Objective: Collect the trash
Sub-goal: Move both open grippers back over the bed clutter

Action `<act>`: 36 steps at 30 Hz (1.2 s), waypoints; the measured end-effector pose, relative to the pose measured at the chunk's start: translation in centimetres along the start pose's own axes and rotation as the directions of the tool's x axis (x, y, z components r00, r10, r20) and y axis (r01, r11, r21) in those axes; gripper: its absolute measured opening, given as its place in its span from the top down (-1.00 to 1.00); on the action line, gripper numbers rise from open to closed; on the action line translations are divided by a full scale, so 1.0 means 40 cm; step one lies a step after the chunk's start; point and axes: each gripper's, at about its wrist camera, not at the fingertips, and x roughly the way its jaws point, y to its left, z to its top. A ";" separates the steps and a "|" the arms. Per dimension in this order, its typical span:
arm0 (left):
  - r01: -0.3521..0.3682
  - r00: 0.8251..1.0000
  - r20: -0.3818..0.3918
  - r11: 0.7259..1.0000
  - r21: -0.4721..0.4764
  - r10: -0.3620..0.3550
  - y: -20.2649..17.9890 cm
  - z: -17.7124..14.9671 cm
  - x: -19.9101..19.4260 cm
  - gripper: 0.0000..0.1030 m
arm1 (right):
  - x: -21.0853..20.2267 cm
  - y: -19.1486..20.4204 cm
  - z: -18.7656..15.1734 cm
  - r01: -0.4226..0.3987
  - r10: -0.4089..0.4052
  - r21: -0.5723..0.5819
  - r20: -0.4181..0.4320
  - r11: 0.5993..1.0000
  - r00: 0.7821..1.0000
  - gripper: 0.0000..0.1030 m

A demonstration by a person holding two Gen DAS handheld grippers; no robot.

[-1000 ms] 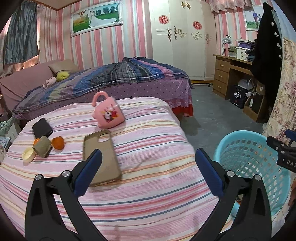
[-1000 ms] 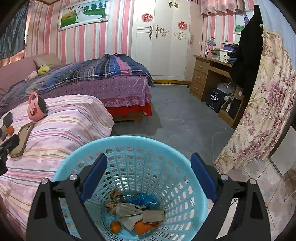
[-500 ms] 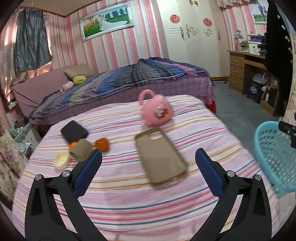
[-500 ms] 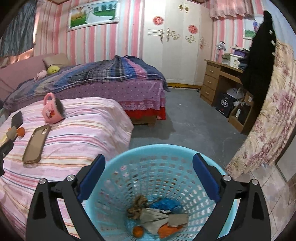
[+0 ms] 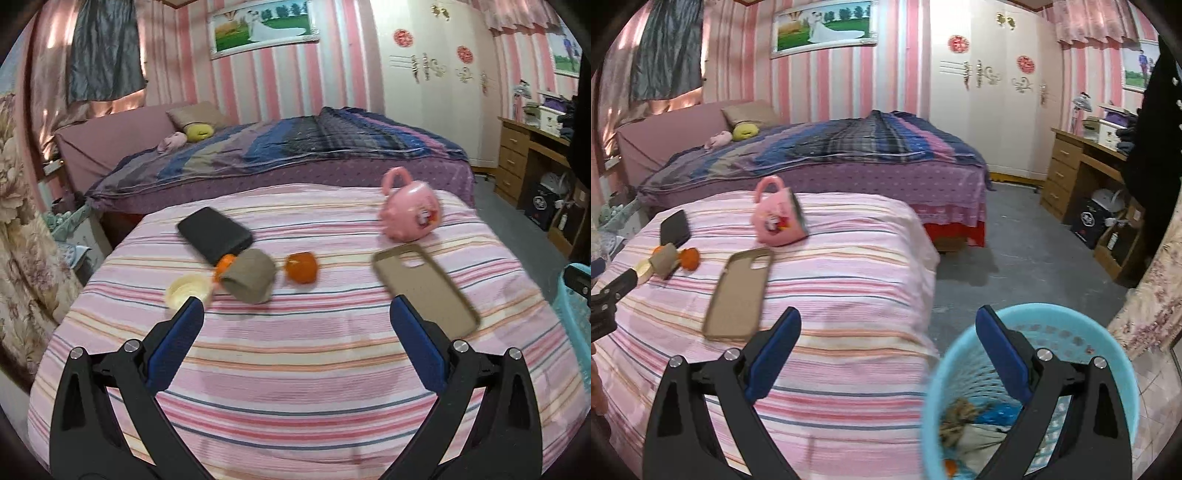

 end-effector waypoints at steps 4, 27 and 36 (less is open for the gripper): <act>-0.028 1.000 0.001 1.000 0.014 0.027 0.037 -0.008 0.007 -0.89 | 0.005 0.060 -0.004 -0.047 0.047 0.015 -0.005 0.999 0.999 -0.81; -0.074 0.988 -0.148 0.986 -0.147 0.052 0.288 -0.031 0.118 -0.89 | 0.070 0.253 -0.009 -0.113 0.111 -0.037 -0.044 0.993 0.993 -0.81; -0.069 0.981 -0.188 0.984 -0.164 0.038 0.343 -0.013 0.192 -0.89 | 0.127 0.313 0.015 -0.150 0.145 -0.051 -0.088 0.987 0.985 -0.81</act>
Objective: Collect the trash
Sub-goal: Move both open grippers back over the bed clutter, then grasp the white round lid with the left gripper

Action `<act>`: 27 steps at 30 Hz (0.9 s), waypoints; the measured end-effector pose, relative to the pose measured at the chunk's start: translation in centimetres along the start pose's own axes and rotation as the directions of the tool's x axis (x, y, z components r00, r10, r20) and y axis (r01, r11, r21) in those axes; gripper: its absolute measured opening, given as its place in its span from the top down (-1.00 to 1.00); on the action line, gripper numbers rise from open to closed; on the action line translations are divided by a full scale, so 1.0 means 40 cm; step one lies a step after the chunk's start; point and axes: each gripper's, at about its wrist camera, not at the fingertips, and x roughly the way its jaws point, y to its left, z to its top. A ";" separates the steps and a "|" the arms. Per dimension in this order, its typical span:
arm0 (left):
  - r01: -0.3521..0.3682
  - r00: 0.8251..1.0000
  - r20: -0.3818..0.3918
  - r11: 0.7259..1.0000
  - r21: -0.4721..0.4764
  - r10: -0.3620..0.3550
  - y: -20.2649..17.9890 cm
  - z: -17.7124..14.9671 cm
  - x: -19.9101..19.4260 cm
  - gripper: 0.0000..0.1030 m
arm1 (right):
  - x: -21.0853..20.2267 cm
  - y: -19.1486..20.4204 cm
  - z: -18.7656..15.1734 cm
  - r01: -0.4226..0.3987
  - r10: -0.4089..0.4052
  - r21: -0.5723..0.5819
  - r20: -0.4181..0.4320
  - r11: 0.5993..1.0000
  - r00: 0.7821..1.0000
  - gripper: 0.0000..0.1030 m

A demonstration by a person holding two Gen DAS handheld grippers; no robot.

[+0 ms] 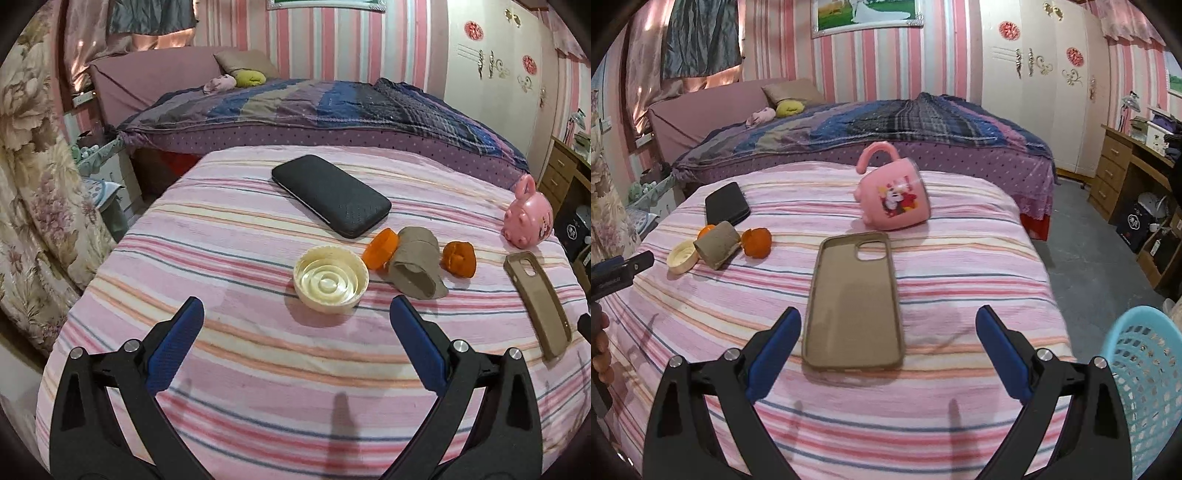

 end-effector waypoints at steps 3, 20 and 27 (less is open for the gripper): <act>0.003 1.000 -0.025 1.000 0.021 -0.002 -0.015 0.006 0.029 -0.89 | 0.027 0.034 0.029 -0.007 0.007 -0.028 0.000 1.000 1.000 -0.81; 0.045 0.987 -0.150 0.999 -0.024 -0.048 -0.008 0.030 0.185 -0.48 | 0.144 0.170 0.100 -0.076 0.074 -0.086 -0.027 0.993 0.997 -0.81; 0.051 0.989 -0.136 0.999 -0.015 -0.052 0.001 0.032 0.174 -0.18 | 0.207 0.242 0.119 -0.103 0.100 -0.098 -0.041 0.990 0.994 -0.81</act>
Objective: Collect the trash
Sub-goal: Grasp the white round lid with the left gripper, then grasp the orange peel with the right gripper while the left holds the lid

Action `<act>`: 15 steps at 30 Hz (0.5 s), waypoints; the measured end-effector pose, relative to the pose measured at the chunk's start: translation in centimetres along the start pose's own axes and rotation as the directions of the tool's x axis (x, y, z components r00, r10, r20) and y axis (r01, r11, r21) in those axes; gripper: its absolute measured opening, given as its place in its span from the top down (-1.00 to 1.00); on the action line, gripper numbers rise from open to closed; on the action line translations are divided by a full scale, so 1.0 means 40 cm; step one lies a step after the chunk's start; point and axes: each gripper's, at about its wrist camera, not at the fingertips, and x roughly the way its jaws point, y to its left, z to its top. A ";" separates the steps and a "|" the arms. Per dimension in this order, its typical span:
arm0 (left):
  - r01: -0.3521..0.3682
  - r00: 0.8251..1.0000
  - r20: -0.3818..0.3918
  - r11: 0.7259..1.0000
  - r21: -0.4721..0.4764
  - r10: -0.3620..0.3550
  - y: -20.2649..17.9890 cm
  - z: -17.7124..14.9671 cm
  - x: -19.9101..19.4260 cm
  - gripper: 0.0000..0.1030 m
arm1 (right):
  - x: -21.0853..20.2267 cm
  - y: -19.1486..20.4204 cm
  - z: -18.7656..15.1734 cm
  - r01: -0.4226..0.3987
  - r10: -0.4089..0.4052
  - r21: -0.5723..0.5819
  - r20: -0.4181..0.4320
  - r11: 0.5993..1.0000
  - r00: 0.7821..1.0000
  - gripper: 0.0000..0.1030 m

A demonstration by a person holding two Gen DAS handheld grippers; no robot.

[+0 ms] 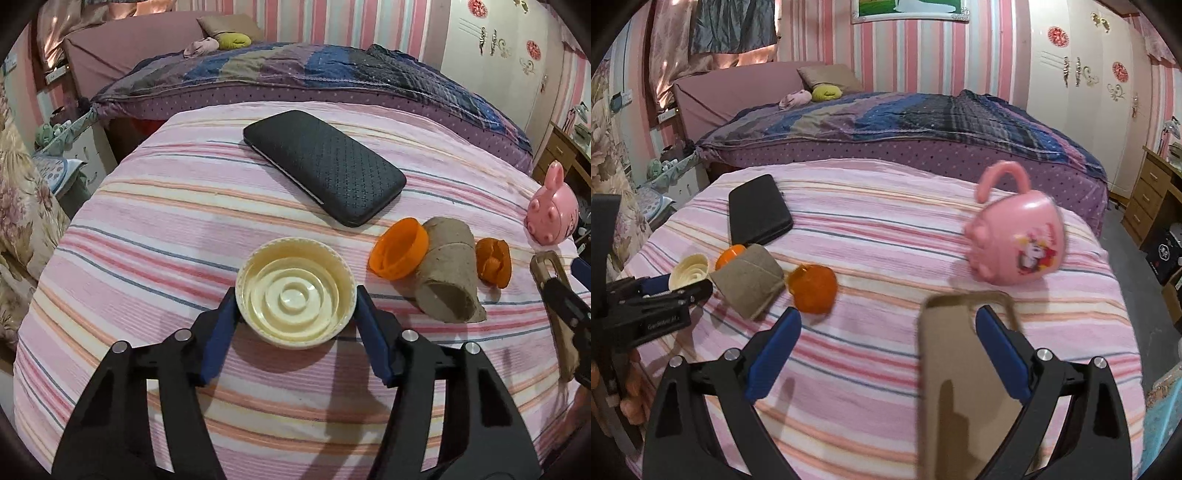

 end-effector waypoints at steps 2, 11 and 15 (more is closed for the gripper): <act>-0.030 1.000 0.004 0.999 -0.012 0.030 0.017 0.004 -0.007 -0.18 | 0.023 0.019 0.010 -0.006 0.005 -0.008 -0.010 1.000 1.000 -0.81; -0.111 0.993 0.031 0.987 -0.119 0.115 0.120 0.019 -0.049 -0.18 | 0.097 0.082 0.033 -0.038 0.030 -0.087 -0.094 0.995 0.995 -0.58; -0.105 0.993 0.036 0.986 -0.130 0.110 0.126 0.022 -0.062 -0.18 | 0.140 0.103 0.038 -0.079 0.061 -0.113 -0.158 0.990 0.986 -0.17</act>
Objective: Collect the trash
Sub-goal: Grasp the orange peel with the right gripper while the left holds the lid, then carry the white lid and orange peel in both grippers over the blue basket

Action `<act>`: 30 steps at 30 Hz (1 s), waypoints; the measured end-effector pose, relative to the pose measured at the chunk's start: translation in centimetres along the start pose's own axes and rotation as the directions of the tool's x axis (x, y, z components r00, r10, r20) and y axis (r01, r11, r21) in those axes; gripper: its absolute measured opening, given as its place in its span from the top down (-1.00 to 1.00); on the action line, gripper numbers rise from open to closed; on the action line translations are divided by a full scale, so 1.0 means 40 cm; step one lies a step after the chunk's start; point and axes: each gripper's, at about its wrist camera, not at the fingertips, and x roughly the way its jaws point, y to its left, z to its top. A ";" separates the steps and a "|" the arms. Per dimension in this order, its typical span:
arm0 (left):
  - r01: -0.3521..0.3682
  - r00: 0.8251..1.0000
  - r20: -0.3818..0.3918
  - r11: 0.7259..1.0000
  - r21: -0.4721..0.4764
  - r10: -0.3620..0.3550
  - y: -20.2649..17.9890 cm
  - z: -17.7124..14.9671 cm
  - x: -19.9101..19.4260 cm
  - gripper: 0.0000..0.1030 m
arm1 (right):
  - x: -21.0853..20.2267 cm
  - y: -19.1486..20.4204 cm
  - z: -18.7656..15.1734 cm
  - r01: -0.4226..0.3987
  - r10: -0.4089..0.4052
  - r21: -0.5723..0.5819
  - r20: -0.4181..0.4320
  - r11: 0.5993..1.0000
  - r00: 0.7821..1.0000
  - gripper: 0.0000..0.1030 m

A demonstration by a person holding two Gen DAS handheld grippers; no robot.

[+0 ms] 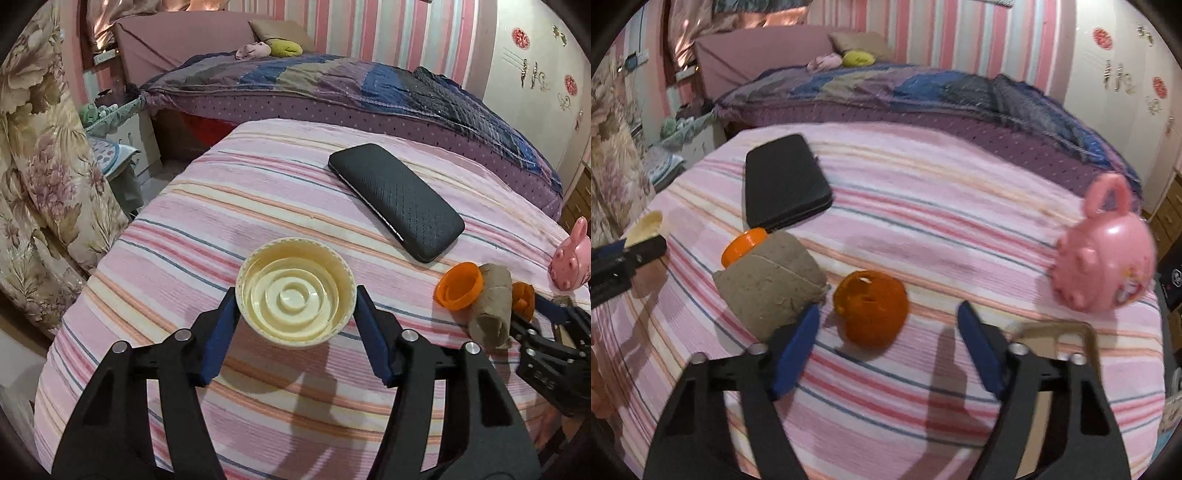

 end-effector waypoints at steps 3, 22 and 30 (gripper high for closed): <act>0.003 1.000 0.010 1.000 0.001 -0.003 0.000 0.003 -0.016 -0.18 | -0.005 0.000 0.003 -0.022 0.022 -0.004 0.008 1.000 1.000 0.21; 0.080 0.993 0.081 0.995 0.052 -0.084 -0.080 -0.028 -0.162 -0.18 | -0.287 -0.118 -0.193 0.076 -0.078 0.020 0.128 0.997 0.989 0.42; 0.104 0.986 0.117 0.984 0.145 -0.122 -0.180 -0.100 -0.220 -0.18 | -0.434 -0.230 -0.310 0.149 -0.164 0.095 0.174 0.984 0.971 0.41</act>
